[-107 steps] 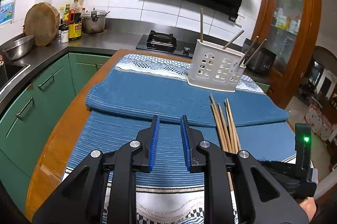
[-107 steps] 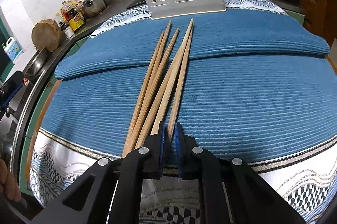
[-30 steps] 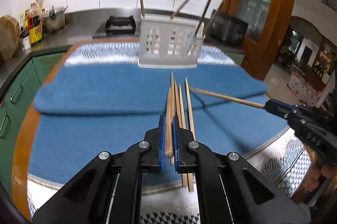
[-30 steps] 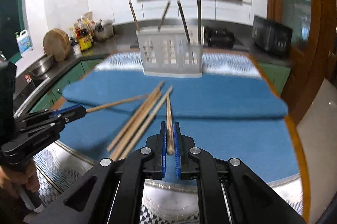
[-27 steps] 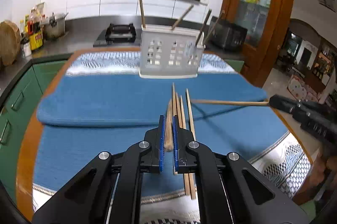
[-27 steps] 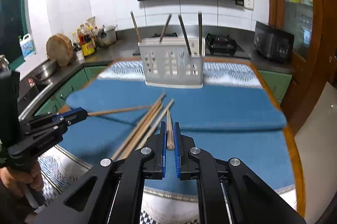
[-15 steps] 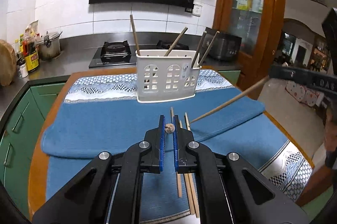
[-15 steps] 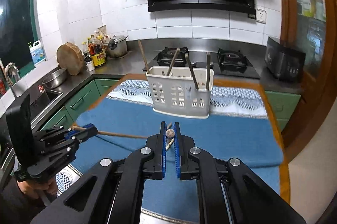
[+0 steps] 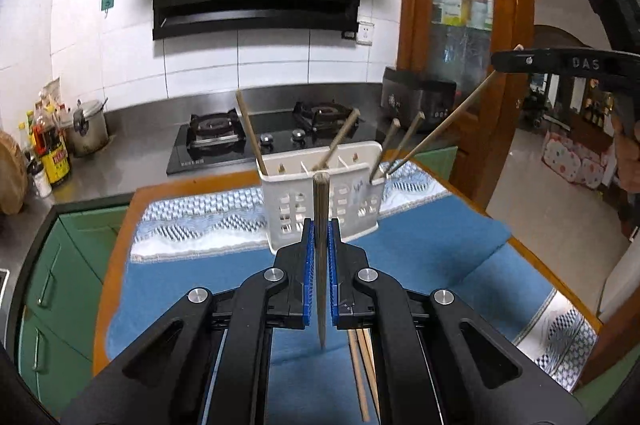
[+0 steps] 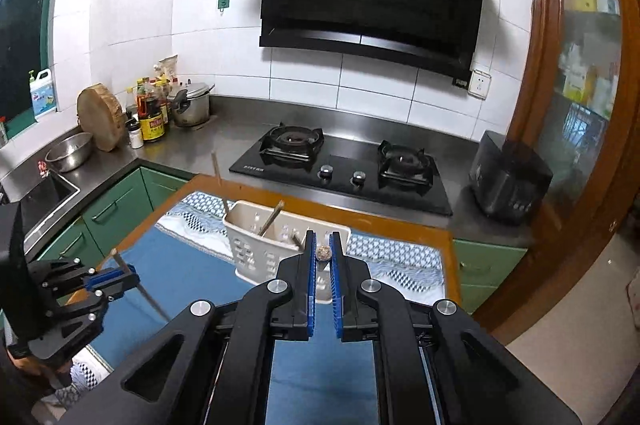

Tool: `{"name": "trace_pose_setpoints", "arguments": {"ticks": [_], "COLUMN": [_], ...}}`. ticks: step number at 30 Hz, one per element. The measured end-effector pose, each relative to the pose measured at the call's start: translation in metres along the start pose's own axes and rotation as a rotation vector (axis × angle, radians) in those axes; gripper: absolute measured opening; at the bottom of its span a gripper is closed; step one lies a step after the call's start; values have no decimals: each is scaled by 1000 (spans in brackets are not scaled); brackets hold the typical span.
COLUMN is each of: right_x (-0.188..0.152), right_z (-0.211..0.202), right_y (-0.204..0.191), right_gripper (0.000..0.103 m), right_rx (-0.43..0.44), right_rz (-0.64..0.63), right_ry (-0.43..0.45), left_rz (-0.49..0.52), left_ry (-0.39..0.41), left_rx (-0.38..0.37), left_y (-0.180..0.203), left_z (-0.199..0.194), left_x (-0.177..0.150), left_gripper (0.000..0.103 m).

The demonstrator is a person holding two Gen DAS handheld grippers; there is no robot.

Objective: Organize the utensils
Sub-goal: 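Lift the chopsticks and carry both tools over the white holder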

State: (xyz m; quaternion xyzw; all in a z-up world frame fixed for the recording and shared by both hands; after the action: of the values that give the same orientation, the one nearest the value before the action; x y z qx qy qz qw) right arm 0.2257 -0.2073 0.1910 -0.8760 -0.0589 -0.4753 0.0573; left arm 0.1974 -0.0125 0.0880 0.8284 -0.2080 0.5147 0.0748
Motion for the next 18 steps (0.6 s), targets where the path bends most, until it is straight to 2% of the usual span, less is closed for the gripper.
{"name": "trace_pose_setpoints", "arguments": {"ticks": [5,13,18], "right_x": [15,18,11], "right_z": [23,76,103], "right_y": [0,-1,-1], "right_gripper": [7,7,7], "right_rx": [-21,-41,-43], "right_rz": [-30,-58,-63], "right_ry": [-24,-109,-155], "left_rz": [7,46,39], "left_ry": [36,166,242], "left_rx": [17,73,102], "left_y": [-10,-20,-27], "left_z": [-2,-15,-9], "left_x": [31,104,144], "left_gripper": [5,5,5]}}
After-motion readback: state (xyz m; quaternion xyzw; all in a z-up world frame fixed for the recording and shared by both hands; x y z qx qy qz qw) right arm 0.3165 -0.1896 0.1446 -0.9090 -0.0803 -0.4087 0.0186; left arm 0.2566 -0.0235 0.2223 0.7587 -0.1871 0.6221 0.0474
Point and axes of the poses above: each gripper's, at about its wrist camera, not at the fingertips, and z roughly the way its jaws point, y to its right, x to its top, the point moved 2 cm from there along z, roughly the way its jaws point, and after that the axes turned 9 degrees about z, right-handed, at the moved point
